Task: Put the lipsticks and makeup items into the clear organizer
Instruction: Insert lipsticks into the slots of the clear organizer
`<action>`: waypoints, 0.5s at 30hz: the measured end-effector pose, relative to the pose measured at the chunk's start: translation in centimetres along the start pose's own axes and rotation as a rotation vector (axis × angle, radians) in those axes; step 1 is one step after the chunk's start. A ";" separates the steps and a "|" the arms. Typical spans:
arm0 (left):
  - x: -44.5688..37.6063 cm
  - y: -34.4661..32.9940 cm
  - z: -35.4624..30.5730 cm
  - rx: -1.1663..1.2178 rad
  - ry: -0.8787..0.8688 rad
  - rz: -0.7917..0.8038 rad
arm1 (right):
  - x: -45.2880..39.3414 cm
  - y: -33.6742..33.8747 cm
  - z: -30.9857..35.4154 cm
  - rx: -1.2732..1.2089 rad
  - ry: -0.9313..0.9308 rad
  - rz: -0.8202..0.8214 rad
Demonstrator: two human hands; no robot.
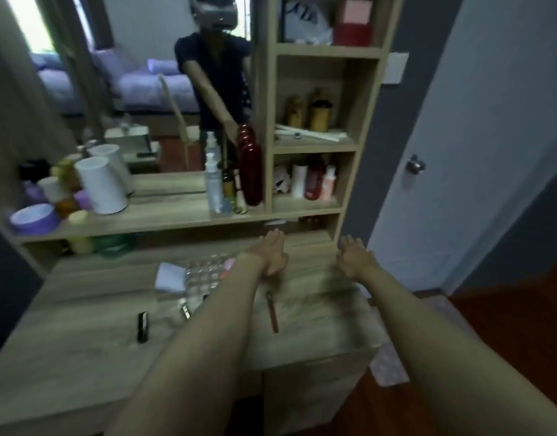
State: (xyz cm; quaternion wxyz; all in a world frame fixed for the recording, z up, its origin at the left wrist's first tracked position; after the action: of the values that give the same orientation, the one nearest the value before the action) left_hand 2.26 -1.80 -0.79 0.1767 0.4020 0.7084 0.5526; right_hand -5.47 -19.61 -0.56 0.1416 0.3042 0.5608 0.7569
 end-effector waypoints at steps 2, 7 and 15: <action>2.6 -0.6 2.5 0.019 0.036 -0.006 | 0.2 -2.1 2.4 -0.008 0.041 0.056; 9.0 -2.7 9.5 0.079 0.135 -0.053 | 1.4 -8.1 8.3 0.033 0.143 0.182; 13.2 -5.2 16.3 0.115 0.270 -0.044 | 2.2 -13.3 13.8 0.019 0.155 0.238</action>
State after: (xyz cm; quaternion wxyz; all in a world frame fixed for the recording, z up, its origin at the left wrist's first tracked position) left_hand 3.54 18.42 -8.35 0.0687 0.3177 0.7648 0.5562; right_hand -0.31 -3.41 -9.76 0.0042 0.3104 0.5373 0.7842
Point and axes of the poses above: each hand's wrist, its own x-axis away from the middle knuckle, its own y-axis out of the back of the hand, z = x × y, the point moved 3 cm from there along -x, towards the middle knuckle, and after that the axes turned 13 degrees about -y, right-handed, at the moved point
